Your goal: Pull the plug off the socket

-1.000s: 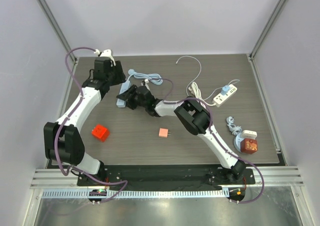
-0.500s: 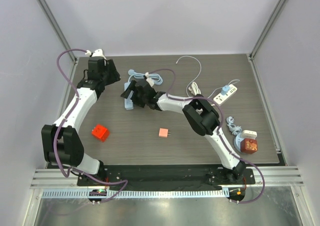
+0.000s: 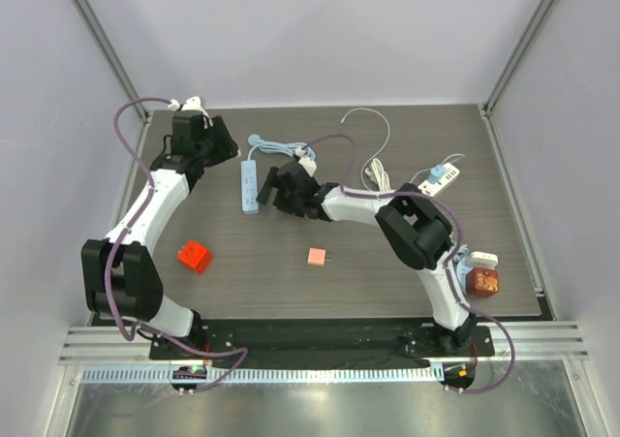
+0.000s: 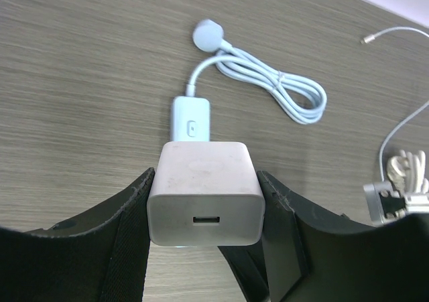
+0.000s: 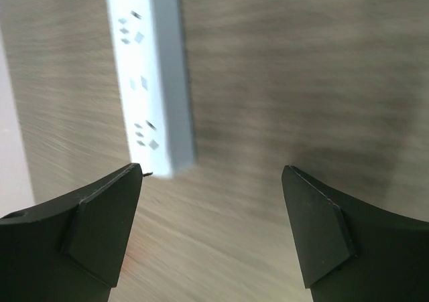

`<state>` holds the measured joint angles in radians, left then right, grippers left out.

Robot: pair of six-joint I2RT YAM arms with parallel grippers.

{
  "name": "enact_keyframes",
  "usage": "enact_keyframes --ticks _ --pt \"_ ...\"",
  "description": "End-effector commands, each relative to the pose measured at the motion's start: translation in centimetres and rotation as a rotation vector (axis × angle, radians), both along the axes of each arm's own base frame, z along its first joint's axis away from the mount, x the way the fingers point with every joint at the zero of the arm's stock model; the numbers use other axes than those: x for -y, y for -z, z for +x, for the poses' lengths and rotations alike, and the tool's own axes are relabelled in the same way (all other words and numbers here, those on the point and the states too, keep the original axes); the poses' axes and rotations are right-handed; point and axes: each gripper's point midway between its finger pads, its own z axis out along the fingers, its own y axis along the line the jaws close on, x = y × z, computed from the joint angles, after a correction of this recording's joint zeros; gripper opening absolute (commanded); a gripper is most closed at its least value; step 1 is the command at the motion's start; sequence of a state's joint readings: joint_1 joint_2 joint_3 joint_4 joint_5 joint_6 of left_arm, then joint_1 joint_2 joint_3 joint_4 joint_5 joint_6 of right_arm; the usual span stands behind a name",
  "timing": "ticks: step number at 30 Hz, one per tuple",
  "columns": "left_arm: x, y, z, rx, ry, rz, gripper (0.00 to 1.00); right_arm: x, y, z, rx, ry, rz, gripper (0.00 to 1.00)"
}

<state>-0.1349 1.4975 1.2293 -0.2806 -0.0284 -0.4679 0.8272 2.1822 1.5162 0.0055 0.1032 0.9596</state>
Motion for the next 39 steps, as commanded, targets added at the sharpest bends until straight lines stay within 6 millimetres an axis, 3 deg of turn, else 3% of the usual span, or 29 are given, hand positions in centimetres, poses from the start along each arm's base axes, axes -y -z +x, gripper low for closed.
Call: enact_keyframes --ticks 1,2,3,4,5,6,9,10,11,12,16,19,22,23,26,29,34,39 --pt "2.9 -0.7 0.7 0.008 0.077 -0.105 0.00 2.5 -3.7 -0.2 0.084 0.041 0.000 0.91" --pt "3.4 0.0 0.5 -0.020 0.089 -0.112 0.00 3.8 -2.6 -0.8 0.068 0.062 -0.026 0.91" --pt "4.9 0.7 0.2 -0.042 0.134 -0.127 0.00 4.2 -4.3 -1.1 0.079 0.082 0.002 0.91" --pt "5.7 1.2 0.0 -0.058 0.156 -0.138 0.00 4.9 -4.6 -1.4 0.078 0.101 0.005 0.91" --pt "6.5 1.3 -0.2 -0.065 0.180 -0.150 0.00 6.1 -3.4 -2.3 0.055 0.120 -0.018 0.90" --pt "8.3 1.9 -0.9 -0.090 0.234 -0.174 0.00 7.0 -5.2 -2.3 0.081 0.152 0.004 0.90" --pt "11.8 2.2 -2.3 -0.127 0.316 -0.225 0.00 9.7 -4.8 -3.7 0.059 0.231 -0.013 0.88" --pt "12.9 2.3 -2.8 -0.145 0.347 -0.252 0.00 10.4 -6.4 -3.8 0.077 0.252 0.011 0.88" --pt "13.5 2.3 -3.2 -0.150 0.360 -0.254 0.00 11.9 -5.0 -4.8 0.043 0.264 -0.046 0.88" --pt "14.8 2.4 -4.0 -0.155 0.386 -0.249 0.00 12.8 -5.1 -5.0 0.051 0.284 -0.064 0.87" --pt "16.3 2.7 -6.1 -0.191 0.392 -0.293 0.00 15.9 -6.2 -6.4 0.068 0.325 -0.093 0.87" --pt "16.4 5.1 -8.8 -0.280 0.339 -0.416 0.00 18.2 -8.0 -7.1 0.105 0.366 -0.073 0.88" --pt "16.1 5.1 -10.2 -0.242 0.326 -0.473 0.00 18.4 -8.8 -7.3 0.116 0.351 -0.068 0.88" --pt "15.7 6.9 -11.3 -0.281 0.299 -0.487 0.00 18.4 -8.9 -7.4 0.118 0.340 -0.076 0.88" --pt "15.4 8.7 -13.0 -0.315 0.285 -0.520 0.00 18.2 -8.3 -7.6 0.101 0.322 -0.080 0.88" --pt "15.7 7.9 -13.8 -0.268 0.334 -0.562 0.00 17.6 -7.7 -7.8 0.079 0.303 -0.073 0.88" --pt "14.7 9.4 -15.5 -0.267 0.309 -0.565 0.02 17.0 -6.9 -7.8 0.067 0.273 -0.080 0.88" --pt "14.5 10.5 -16.9 -0.290 0.302 -0.595 0.13 17.5 -6.9 -7.9 0.084 0.280 -0.089 0.88"
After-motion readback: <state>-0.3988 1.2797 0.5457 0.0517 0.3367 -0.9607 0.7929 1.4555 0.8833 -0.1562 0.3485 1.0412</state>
